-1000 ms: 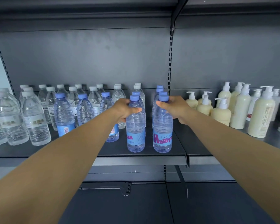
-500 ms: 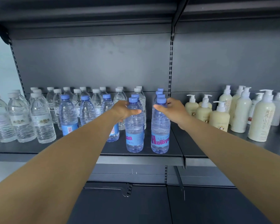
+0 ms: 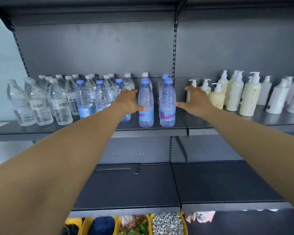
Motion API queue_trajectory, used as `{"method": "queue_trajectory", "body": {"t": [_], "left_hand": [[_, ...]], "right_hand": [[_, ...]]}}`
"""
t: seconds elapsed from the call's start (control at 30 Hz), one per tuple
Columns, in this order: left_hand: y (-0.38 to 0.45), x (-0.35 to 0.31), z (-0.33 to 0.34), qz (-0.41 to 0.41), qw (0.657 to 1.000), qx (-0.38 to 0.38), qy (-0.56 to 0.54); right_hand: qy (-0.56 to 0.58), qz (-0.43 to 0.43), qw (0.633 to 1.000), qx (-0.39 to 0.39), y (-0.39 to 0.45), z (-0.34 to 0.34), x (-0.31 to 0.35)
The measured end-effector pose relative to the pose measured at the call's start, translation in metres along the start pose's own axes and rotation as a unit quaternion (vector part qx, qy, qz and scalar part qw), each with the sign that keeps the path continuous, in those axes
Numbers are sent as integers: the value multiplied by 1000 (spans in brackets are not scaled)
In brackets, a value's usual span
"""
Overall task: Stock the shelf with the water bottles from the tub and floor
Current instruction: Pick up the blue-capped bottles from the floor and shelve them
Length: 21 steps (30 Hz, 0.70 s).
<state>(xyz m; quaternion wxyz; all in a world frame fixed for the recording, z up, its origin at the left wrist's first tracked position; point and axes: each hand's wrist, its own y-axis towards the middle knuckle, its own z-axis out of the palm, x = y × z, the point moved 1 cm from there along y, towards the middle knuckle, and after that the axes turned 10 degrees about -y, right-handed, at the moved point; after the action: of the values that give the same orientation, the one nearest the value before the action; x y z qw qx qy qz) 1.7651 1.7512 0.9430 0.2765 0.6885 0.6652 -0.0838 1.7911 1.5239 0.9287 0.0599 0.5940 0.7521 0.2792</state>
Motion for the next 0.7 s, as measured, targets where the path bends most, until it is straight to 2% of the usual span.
{"method": "queue_trajectory", "body": {"t": [0.17, 0.33, 0.57, 0.7], "left_hand": [[-55, 19, 19, 33, 996, 18, 78], [-109, 55, 70, 2, 989, 70, 130], [-181, 102, 175, -37, 981, 141, 125], [-220, 124, 252, -76, 974, 192, 92]], "right_hand": [[-58, 9, 998, 17, -70, 11, -7], [-105, -6, 992, 73, -141, 48, -21], [-137, -9, 980, 146, -232, 131, -60], [-114, 14, 972, 204, -281, 188, -95]]}}
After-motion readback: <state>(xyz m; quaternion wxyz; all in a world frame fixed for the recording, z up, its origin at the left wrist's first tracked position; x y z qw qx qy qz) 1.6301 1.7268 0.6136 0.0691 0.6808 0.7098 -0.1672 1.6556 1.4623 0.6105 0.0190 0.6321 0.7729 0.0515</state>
